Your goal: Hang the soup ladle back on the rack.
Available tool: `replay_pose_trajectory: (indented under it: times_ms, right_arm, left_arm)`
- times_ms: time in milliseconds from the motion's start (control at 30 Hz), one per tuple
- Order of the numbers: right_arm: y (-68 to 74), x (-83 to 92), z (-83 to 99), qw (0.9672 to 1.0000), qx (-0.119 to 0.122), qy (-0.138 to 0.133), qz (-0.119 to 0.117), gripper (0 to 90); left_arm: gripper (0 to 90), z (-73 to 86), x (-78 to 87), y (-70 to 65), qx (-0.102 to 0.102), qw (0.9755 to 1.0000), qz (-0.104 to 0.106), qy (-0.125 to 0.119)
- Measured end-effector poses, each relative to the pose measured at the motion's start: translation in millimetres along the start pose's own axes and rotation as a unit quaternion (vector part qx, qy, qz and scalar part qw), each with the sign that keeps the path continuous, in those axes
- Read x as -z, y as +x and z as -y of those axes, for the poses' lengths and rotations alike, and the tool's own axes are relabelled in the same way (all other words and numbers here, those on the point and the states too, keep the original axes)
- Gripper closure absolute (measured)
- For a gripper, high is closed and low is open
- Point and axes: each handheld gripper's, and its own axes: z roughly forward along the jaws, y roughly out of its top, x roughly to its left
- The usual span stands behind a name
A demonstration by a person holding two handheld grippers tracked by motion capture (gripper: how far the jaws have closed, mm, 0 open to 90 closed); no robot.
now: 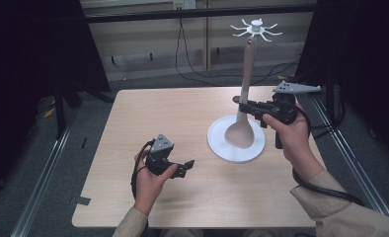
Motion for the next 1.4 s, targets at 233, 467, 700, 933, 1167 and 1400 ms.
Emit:
replay_pose_trajectory:
  times_ms: [233, 467, 700, 933, 1167, 1400]
  right_arm:
    - [0.0, -4.7, -1.6, 0.9999, 0.010, -0.005, -0.001, 76.0]
    - [3.2, -10.4, -1.7, 0.9998, 0.018, -0.009, -0.003, 66.9]
    - [5.5, -15.1, -4.6, 0.9998, 0.021, -0.008, 0.001, 55.5]
    - [7.8, -15.2, -6.6, 0.9995, 0.028, -0.008, 0.013, 46.1]
    - [7.6, -11.7, -4.7, 0.9991, 0.033, -0.003, 0.028, 36.8]
    - [7.0, -7.1, -1.4, 0.9987, 0.034, 0.001, 0.038, 31.4]
  left_arm:
    - [3.7, 3.2, 0.9, 3.9, 0.002, 1.0000, -0.006, 0.006]
    - [3.7, 3.4, 4.1, 3.0, 0.004, 1.0000, -0.007, 0.006]
    - [3.7, 5.2, 6.9, 4.9, 0.004, 0.9999, -0.009, 0.005]
    - [3.7, 4.1, 8.3, 4.7, 0.004, 0.9999, -0.010, 0.001]
    - [3.7, 2.4, 4.8, 3.7, 0.003, 1.0000, -0.007, 0.003]
    - [3.7, 1.4, 5.3, 2.4, 0.000, 1.0000, -0.003, 0.001]
